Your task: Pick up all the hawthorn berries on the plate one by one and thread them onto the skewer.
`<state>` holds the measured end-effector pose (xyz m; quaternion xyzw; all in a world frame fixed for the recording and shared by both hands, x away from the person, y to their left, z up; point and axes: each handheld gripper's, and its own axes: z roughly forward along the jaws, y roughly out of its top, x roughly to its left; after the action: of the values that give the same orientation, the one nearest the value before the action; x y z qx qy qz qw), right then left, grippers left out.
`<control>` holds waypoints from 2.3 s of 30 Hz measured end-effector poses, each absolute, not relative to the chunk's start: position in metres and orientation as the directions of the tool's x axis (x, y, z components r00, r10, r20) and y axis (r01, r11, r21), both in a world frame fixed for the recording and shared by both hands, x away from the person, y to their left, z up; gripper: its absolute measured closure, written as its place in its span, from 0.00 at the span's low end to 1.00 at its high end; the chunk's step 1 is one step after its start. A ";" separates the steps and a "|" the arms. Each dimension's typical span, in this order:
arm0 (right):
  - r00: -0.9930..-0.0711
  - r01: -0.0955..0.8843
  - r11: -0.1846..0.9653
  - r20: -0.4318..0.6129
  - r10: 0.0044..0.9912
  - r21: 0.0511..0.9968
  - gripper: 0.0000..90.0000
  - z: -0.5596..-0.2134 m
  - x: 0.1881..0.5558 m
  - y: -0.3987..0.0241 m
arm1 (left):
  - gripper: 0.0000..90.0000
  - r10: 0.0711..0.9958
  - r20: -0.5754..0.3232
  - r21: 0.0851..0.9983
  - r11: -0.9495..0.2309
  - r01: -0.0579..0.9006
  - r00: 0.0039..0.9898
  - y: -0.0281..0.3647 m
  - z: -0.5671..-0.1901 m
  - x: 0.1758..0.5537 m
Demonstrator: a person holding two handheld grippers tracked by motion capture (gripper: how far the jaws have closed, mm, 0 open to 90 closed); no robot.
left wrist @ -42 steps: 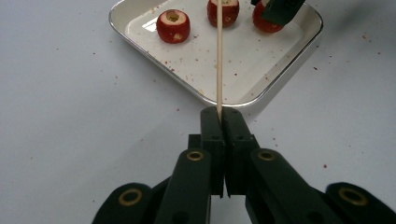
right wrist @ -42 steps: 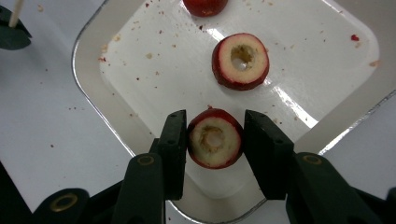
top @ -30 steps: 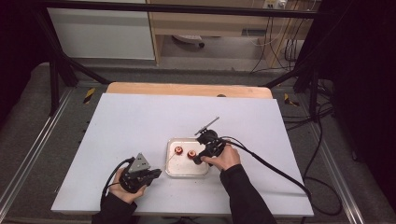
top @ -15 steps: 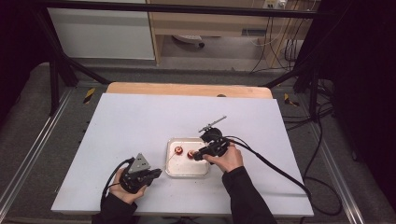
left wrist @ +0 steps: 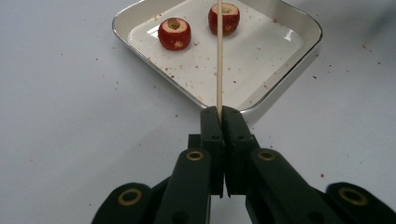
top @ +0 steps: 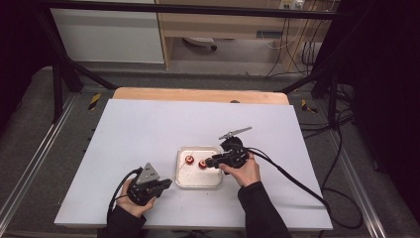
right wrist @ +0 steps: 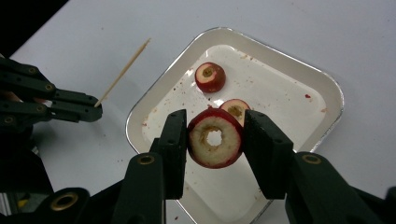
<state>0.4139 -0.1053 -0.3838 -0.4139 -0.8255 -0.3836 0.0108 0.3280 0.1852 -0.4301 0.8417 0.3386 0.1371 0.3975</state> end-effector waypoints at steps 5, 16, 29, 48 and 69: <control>-0.638 0.693 0.286 0.378 0.671 0.661 0.68 -0.388 0.411 -0.113 | 0.98 0.685 -0.040 0.764 -0.449 0.464 0.728 0.184 -0.431 0.328; -0.607 0.684 0.137 0.454 0.652 0.717 0.68 -0.393 0.408 -0.120 | 0.98 0.693 -0.046 0.770 -0.435 0.467 0.720 0.181 -0.432 0.326; -0.571 0.652 -0.028 0.515 0.639 0.758 0.68 -0.393 0.408 -0.123 | 0.98 0.703 -0.056 0.778 -0.414 0.472 0.709 0.175 -0.433 0.325; -0.549 0.575 -0.220 0.571 0.610 0.788 0.68 -0.386 0.410 -0.122 | 0.98 0.728 -0.104 0.802 -0.342 0.489 0.678 0.158 -0.427 0.321; -0.544 0.525 -0.347 0.620 0.566 0.777 0.68 -0.380 0.411 -0.123 | 0.98 0.738 -0.155 0.839 -0.252 0.481 0.657 0.130 -0.421 0.329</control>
<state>0.4114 -0.1227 -0.3805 -0.4773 -0.5710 -0.6677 -0.0154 0.3286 0.1304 -0.4210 0.7793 0.3912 0.1365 0.4701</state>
